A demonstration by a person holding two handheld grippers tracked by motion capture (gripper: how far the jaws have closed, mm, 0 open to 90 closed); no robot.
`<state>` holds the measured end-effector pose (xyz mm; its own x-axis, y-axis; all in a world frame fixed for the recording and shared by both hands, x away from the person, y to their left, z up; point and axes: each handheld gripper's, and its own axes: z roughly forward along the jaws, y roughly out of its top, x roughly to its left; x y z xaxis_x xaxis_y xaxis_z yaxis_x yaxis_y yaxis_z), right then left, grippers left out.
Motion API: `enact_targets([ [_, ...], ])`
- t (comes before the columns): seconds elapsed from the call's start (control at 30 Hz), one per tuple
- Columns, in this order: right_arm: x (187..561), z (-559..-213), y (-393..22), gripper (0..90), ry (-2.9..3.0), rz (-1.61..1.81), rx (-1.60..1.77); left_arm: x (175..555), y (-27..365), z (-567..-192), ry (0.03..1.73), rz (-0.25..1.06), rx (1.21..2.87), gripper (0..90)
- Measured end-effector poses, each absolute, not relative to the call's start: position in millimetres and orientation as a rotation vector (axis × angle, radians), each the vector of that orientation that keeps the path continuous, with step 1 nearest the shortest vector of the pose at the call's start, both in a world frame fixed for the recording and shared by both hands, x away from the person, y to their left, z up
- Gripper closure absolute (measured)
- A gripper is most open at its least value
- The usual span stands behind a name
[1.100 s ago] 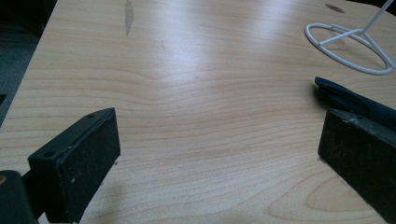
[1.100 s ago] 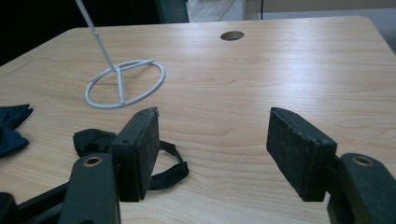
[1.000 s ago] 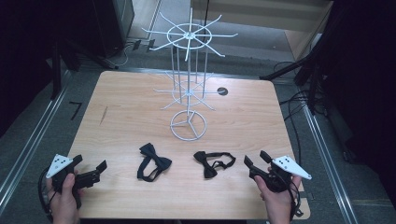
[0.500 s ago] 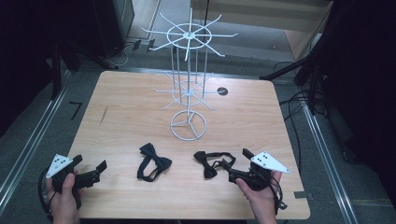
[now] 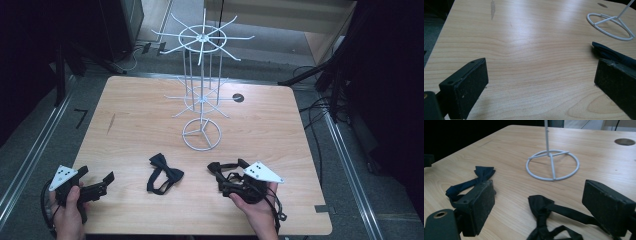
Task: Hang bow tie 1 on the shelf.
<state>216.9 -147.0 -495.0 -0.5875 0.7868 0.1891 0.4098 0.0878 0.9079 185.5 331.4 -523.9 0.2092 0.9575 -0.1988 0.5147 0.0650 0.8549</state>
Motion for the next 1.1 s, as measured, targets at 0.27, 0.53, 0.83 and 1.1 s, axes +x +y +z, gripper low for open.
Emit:
enact_targets([
  [0.27, 221, -498, -124, 11.9, 2.056, 1.507, 1.171, 186, 331, -524, 1.431, 0.614, 1.578, 0.0],
  [0.53, 225, -497, -106, 12.5, 2.077, 1.533, 1.154, 186, 331, -524, 1.43, 0.616, 1.578, 0.0],
  [0.83, 228, -499, -88, 12.6, 2.102, 1.531, 1.145, 186, 331, -524, 1.43, 0.616, 1.581, 0.0],
  [1.1, 232, -500, -72, 15.1, 2.13, 1.513, 1.134, 186, 331, -524, 1.429, 0.615, 1.579, 0.0],
])
